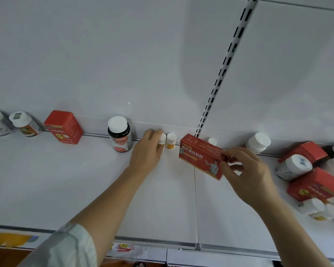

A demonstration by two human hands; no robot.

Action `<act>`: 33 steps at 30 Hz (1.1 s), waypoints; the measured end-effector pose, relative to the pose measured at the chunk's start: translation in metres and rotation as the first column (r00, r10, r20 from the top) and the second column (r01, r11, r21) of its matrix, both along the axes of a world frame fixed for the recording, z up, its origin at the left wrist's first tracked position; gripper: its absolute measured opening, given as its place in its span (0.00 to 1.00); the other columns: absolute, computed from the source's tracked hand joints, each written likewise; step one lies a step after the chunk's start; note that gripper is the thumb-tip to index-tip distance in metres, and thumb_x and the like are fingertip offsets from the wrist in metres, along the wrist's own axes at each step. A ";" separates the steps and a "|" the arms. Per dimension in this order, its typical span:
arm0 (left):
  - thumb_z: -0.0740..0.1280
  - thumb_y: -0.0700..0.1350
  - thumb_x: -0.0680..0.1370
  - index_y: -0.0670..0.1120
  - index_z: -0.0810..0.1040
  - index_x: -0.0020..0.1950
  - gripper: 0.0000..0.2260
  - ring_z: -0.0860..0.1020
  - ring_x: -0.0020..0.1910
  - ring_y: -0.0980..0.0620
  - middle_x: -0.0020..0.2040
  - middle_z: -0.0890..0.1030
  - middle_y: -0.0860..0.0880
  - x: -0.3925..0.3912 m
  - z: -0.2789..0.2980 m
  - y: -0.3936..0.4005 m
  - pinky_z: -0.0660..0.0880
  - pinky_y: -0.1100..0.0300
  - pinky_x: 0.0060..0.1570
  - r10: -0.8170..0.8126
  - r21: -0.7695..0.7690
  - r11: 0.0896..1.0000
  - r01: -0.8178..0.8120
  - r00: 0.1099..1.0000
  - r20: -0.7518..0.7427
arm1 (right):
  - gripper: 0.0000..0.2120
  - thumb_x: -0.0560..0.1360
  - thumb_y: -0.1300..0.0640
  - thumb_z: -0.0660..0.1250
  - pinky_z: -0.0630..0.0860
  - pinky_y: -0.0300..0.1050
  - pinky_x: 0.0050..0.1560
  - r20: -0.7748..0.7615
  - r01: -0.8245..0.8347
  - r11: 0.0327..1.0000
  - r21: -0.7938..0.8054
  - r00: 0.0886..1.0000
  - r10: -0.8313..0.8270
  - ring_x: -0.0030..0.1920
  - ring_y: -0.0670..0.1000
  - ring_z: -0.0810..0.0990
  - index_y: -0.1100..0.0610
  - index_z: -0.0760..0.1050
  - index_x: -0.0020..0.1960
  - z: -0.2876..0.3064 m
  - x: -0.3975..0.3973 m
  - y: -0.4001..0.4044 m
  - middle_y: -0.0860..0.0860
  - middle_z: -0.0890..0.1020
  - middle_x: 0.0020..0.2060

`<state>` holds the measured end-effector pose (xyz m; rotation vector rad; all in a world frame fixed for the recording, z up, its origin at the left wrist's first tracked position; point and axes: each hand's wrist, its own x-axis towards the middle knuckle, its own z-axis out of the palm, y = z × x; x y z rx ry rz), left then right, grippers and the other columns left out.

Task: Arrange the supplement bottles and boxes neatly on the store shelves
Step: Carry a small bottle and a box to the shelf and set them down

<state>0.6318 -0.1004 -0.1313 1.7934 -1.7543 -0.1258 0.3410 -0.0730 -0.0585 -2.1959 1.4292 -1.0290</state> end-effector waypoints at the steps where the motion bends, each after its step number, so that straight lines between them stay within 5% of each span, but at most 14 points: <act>1: 0.69 0.42 0.77 0.45 0.72 0.65 0.17 0.79 0.49 0.40 0.61 0.75 0.44 0.000 0.000 -0.001 0.79 0.47 0.39 -0.002 -0.003 1.000 0.002 1.000 0.002 | 0.12 0.72 0.63 0.75 0.84 0.45 0.44 -0.003 0.005 1.000 0.007 1.000 -0.005 0.44 0.45 0.82 0.57 0.82 0.56 0.000 0.000 0.001 0.46 0.81 0.49; 16: 0.70 0.45 0.78 0.44 0.72 0.63 0.16 0.80 0.47 0.40 0.58 0.77 0.43 -0.002 0.007 -0.001 0.78 0.48 0.37 0.011 -0.008 1.000 -0.011 1.000 0.010 | 0.12 0.73 0.63 0.74 0.83 0.45 0.44 -0.010 -0.015 1.000 -0.026 1.000 0.014 0.44 0.47 0.82 0.58 0.82 0.56 0.008 -0.004 0.005 0.47 0.81 0.50; 20: 0.69 0.49 0.79 0.45 0.71 0.65 0.18 0.80 0.50 0.42 0.59 0.78 0.44 -0.001 0.020 0.013 0.79 0.50 0.40 0.090 0.003 0.996 -0.090 0.996 0.016 | 0.12 0.73 0.65 0.73 0.81 0.37 0.46 0.015 -0.036 0.999 -0.033 0.999 0.037 0.46 0.46 0.82 0.58 0.82 0.56 0.015 -0.001 0.003 0.48 0.81 0.50; 33: 0.62 0.51 0.81 0.50 0.73 0.68 0.15 0.77 0.54 0.59 0.60 0.79 0.56 0.028 0.087 0.125 0.77 0.62 0.52 0.113 -0.140 0.978 -0.151 0.962 -0.249 | 0.11 0.76 0.64 0.71 0.75 0.25 0.47 0.083 -0.259 0.964 -0.053 0.961 0.262 0.53 0.37 0.79 0.58 0.81 0.58 0.030 0.080 0.022 0.46 0.80 0.54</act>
